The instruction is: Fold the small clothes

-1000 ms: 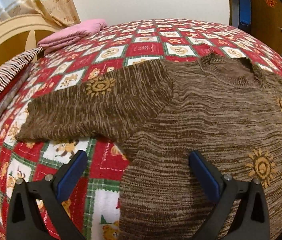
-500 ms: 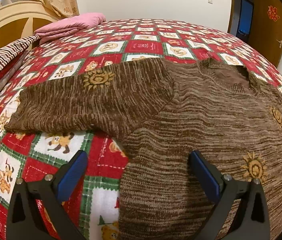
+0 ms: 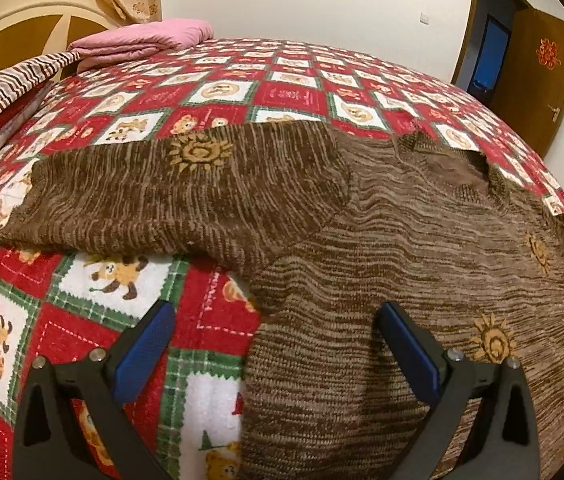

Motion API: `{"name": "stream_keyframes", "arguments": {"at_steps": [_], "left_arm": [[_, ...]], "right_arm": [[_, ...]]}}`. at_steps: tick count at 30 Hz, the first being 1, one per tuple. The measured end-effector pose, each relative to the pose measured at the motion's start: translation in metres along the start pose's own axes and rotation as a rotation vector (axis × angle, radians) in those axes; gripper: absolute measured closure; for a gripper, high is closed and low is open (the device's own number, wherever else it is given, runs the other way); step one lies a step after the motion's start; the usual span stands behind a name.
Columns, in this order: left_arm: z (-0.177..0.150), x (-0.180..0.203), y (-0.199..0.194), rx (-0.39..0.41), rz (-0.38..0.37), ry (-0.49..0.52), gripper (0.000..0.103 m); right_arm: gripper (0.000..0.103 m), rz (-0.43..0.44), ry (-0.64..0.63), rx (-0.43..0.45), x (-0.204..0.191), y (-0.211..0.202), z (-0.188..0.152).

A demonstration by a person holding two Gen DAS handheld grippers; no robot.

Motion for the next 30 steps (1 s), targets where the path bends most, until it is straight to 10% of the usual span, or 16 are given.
{"name": "stream_keyframes", "arguments": {"at_steps": [8, 12, 14, 15, 30], "left_arm": [[0.000, -0.003, -0.001, 0.007, -0.033, -0.028, 0.000], [0.000, -0.005, -0.002, 0.008, -0.041, -0.037, 0.000], [0.000, -0.006, -0.002, 0.010, -0.045, -0.042, 0.000], [0.000, -0.006, -0.002, 0.010, -0.046, -0.045, 0.000], [0.000, 0.001, -0.003, -0.027, 0.021, 0.008, 0.000]], "right_arm": [[0.098, 0.145, -0.085, 0.010, -0.116, 0.017, 0.022], [0.091, 0.449, 0.007, -0.104, -0.191, 0.070, 0.000], [0.037, 0.528, 0.033, -0.199, -0.214, 0.098, -0.023], [0.034, 0.546, 0.039, -0.210, -0.219, 0.105, -0.033], [0.034, 0.238, 0.195, -0.127, -0.015, 0.106, -0.145]]}}
Point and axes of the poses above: each gripper's, at about its wrist camera, not at the fingertips, and y roughly the way its jaws point, x to its right, z to its top, the point moved 6 cm from there along y, roughly the way its jaws point, and after that the axes turned 4 degrees about -y, right-handed, at the moved point
